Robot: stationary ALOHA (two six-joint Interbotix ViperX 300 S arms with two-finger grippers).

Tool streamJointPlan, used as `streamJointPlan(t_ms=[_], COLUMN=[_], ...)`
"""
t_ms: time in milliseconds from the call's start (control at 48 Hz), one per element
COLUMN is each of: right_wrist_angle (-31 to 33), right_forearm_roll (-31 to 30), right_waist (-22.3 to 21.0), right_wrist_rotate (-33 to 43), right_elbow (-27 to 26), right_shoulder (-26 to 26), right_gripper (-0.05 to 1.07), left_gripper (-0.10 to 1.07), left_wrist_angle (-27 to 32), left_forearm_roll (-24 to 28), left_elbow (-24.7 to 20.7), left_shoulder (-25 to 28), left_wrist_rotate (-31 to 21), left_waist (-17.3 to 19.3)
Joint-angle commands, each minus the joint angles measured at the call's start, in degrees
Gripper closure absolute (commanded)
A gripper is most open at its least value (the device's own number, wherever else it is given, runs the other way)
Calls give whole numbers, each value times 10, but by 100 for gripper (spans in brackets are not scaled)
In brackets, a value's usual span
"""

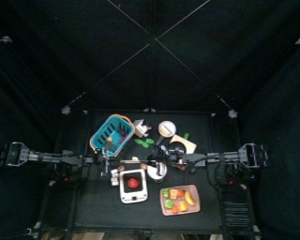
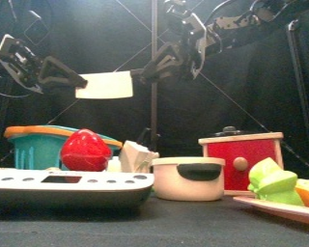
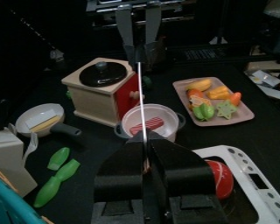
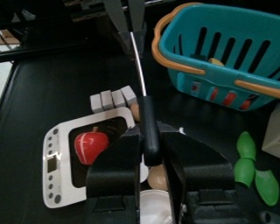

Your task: Cut apple

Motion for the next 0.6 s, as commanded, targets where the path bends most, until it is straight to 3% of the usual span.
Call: streamJointPlan(t_ms=[0,312,583], right_wrist_angle=[-10,-12,-11], right_forearm_roll=[4,7,31], right_waist=[28,97,109], right_wrist_rotate=[-3,-3,-2], right_elbow=[-15,-29,-34], right_shoulder=[3,57,81], right_gripper=[57,57,57], left_gripper=[60,60,60], left_wrist_angle=[-4,-4,18], left_forearm_roll=[4,-1,-48], left_elbow=[-9,-7,-10], left_shoulder=[0,2,53], left_wrist_rotate=[-1,-4,-3], left_waist=[-14,-97,-139])
